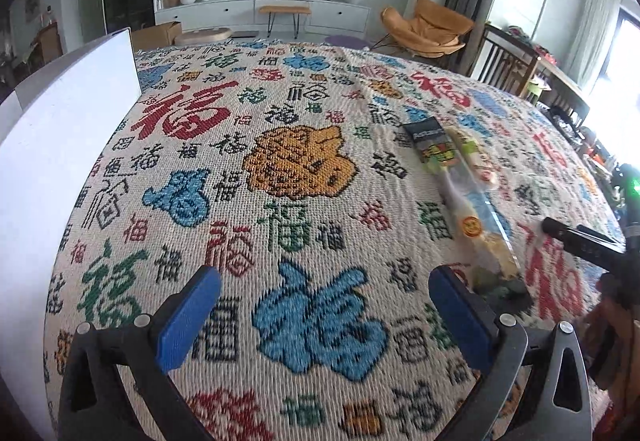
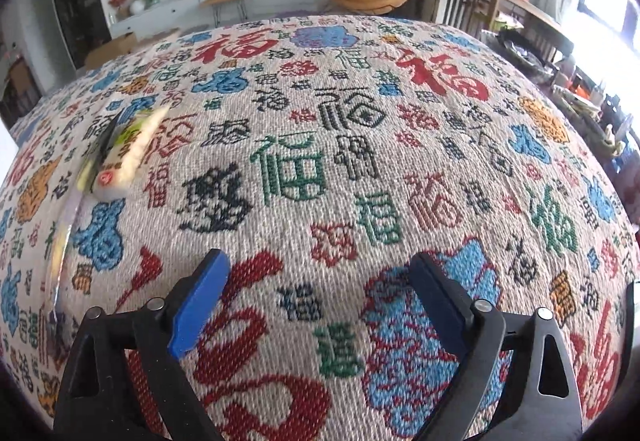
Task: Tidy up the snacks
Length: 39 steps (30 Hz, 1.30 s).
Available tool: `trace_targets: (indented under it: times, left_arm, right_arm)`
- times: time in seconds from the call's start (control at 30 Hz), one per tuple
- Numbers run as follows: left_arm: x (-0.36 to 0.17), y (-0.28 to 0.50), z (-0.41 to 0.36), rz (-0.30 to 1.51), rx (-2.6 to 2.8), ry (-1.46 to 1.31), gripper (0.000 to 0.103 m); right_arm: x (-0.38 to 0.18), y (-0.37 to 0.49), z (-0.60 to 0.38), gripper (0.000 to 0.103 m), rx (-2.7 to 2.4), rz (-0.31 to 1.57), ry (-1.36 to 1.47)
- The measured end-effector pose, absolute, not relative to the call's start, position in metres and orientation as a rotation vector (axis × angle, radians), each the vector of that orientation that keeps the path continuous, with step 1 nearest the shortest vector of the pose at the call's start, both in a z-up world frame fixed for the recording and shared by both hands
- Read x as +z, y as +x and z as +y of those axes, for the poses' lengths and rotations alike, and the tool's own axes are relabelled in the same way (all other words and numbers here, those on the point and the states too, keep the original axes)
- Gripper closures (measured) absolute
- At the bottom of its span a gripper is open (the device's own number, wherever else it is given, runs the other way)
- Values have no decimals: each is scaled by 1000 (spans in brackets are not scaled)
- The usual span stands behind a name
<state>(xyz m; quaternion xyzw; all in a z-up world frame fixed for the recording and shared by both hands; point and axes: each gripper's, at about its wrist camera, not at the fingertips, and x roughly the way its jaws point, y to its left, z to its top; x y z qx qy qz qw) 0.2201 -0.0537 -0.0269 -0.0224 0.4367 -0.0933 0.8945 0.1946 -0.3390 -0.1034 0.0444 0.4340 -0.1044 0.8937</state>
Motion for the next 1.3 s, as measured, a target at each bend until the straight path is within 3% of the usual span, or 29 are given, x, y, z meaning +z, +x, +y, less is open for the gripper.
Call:
trace_targets:
  times: [0.2,1.3]
  left_arm:
    - [-46,230,-56,941,-125,34,1]
    - [-46,229,-57,943,-120,48,0]
  right_arm:
    - [-108,197,-348,4,-198,894,110]
    - [-110,198,-351,4,-199,894,109]
